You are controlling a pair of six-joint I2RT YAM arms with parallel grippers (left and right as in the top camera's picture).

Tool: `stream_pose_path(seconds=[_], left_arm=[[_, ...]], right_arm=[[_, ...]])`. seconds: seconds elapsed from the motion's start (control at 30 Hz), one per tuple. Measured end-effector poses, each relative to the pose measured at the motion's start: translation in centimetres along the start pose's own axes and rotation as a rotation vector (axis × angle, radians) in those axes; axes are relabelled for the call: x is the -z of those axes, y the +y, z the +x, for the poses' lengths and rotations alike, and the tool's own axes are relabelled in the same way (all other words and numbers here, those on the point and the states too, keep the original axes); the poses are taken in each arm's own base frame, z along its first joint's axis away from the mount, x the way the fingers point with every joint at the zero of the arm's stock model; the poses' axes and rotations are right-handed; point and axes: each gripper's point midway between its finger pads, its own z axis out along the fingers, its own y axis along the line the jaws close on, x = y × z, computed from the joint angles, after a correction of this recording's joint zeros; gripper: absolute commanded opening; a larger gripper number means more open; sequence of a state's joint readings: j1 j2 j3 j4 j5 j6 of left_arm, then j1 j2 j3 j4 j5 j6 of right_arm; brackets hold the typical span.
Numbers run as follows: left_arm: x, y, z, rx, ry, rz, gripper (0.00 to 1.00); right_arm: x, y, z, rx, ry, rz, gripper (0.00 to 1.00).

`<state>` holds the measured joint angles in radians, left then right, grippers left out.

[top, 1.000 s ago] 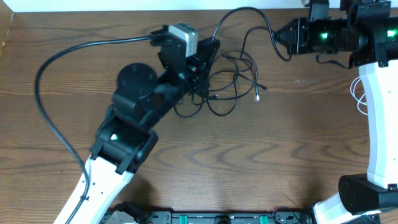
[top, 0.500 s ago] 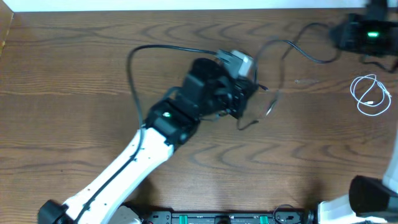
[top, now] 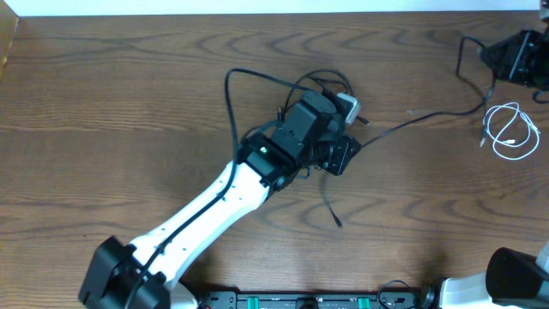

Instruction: Untangle cables

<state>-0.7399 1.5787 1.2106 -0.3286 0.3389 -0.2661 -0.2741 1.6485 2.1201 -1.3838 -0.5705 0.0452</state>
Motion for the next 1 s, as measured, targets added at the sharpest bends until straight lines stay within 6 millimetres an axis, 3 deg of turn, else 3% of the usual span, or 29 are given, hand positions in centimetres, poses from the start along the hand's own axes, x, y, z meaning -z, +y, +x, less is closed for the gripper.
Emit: stream_pose_path(seconds=[0.27,0.53,0.77,1.0], left_arm=[[-1.1,2.8,1.2,0.018,0.037,-0.133,0.48],[-1.1,4.9,1.5,0.027,0.039,-0.239,0.48],[-3.1,8.3,4.3,0.130,0.138,-0.328,0.48],[-3.3,9.0,4.2,0.162,0.138,-0.327,0.51]], right_arm=[[-0.5,1.2,0.3,0.027,0.016,-0.025,0.01],[-2.3,1.5,2.8,0.036,0.133,0.038,0.01],[-4.8,-1.1,5.8,-0.012,0.278,0.130,0.01],[-7.2,-4.6,9.0,-0.049,0.388,0.232,0.01]])
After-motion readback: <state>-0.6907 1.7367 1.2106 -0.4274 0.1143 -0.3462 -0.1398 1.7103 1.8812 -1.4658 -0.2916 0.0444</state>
